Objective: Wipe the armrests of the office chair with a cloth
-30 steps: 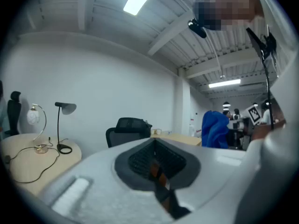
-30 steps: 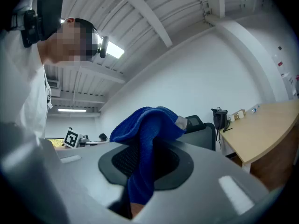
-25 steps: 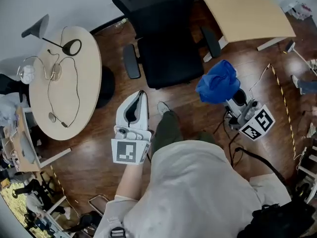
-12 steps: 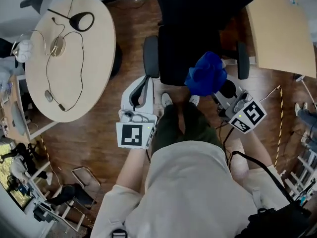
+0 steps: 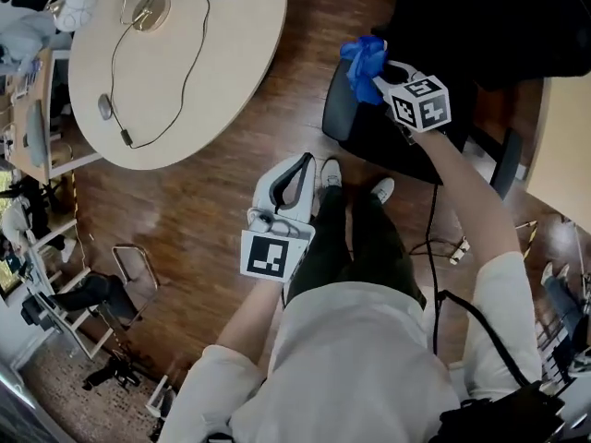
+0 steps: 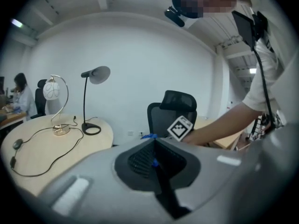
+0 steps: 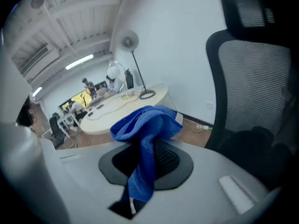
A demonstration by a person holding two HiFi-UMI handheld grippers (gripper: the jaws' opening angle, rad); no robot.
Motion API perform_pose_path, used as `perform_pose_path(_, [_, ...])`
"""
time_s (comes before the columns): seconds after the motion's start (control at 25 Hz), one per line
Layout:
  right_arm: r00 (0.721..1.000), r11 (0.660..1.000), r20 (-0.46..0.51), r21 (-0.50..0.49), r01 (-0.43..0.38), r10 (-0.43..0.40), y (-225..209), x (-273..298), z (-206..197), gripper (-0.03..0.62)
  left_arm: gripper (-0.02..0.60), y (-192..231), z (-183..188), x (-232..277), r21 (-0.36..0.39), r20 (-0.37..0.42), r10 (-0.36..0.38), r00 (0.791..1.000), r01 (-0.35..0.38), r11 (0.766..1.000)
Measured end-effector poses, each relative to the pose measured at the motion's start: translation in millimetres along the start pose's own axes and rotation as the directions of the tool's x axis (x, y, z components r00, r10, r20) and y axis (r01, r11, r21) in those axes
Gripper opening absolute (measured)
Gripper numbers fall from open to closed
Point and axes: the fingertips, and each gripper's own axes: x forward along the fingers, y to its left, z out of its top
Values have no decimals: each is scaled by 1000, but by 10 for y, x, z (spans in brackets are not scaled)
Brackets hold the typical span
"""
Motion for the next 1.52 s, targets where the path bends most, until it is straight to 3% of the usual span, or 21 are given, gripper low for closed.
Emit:
perform_pose_path(0.12, [993,998,-100,-16,56,-57,-260,312,-97,66,-6,-47,-55,-20,-14,-2,-15,1000,15,1000])
perform_pose_path(0.24, [984,999,-171,20,49,-45,-261,502,-254,67,-6,-14,-87,-113,-23,-9,1,1000,-1,1000])
perform_pose_path(0.44, [974,999,-222,-15,-41,36,227,567,-510,67,-6,39,-130,-149,-22,-28,16,999,-16,1000])
perform_pose_path(0.6, [956,991,-265,-17,-133,123,928,361,-978,67,-5,-11,-66,-61,-12,-15,-3,1000,3,1000])
perform_pose_path(0.72, [947,983,-270,-20,-183,171,1418,220,-1345,66,-5,-38,-28,-26,-4,-1,-11,1000,11,1000])
perform_pose_path(0.88, [976,990,-164,29,-138,141,1487,79,-1288,66,-5,-82,-3,23,8,-15,-32,999,32,999])
perform_pose_path(1.0, [997,989,-11,127,-70,72,1282,-290,-1052,66,-5,-219,132,186,27,-7,-82,997,82,996])
perform_pose_path(1.16, [986,974,138,216,61,-93,830,-1288,-985,66,-5,-658,215,575,47,-14,-193,981,193,980])
perform_pose_path(1.32, [928,920,209,311,237,-310,334,-2446,-1203,66,-5,-1395,209,1031,124,-48,-326,944,329,936])
perform_pose_path(1.52, [852,819,164,411,400,-498,-241,-3459,-1724,66,-5,-2347,115,1442,66,-75,-476,876,481,874])
